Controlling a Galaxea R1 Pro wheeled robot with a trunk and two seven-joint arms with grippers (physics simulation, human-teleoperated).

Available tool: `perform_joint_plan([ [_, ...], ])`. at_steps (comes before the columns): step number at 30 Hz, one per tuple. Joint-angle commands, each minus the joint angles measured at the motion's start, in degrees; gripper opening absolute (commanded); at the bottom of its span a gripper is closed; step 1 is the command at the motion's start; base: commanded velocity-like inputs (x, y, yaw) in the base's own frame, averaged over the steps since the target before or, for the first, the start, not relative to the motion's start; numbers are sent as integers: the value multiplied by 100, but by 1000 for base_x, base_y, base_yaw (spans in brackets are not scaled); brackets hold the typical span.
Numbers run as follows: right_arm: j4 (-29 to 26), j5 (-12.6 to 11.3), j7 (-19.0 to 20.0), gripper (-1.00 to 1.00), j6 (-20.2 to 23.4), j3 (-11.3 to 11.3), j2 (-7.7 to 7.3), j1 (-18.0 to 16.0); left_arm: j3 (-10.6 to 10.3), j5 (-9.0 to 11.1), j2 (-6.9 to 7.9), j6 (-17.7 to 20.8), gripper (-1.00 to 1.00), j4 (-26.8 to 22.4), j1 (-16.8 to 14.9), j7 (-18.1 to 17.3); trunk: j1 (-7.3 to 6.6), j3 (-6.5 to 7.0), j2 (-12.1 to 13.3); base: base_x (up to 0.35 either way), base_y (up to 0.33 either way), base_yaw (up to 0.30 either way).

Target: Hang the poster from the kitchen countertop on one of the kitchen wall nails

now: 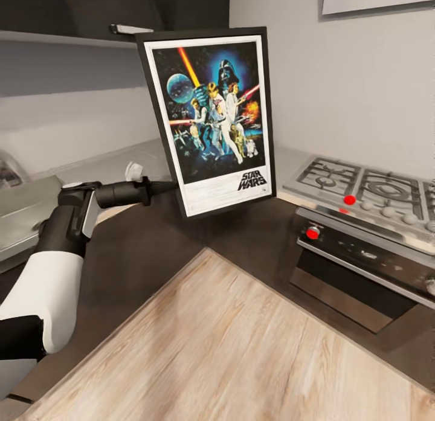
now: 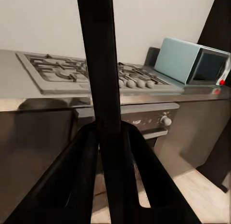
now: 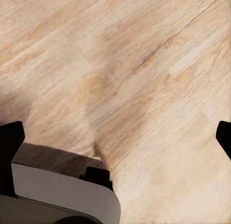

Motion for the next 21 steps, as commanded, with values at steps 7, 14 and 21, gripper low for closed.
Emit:
perform_joint_plan([
  [7,-3,50,-52,100,-28,-5,-20,-3,7,16,12,-7,-100,-28,486,-69,-4,31,-3,-108,0,0],
  [14,-3,56,-56,100,-25,-8,-29,-3,9,8,14,-309,-100,-38,1087,-378,-4,93,-3,-10,0,0],
  [21,-3,56,-60,100,-18,-7,-26,-3,3,35,1,-460,-100,-2,1485,-520,-4,159,-3,0,0,0],
])
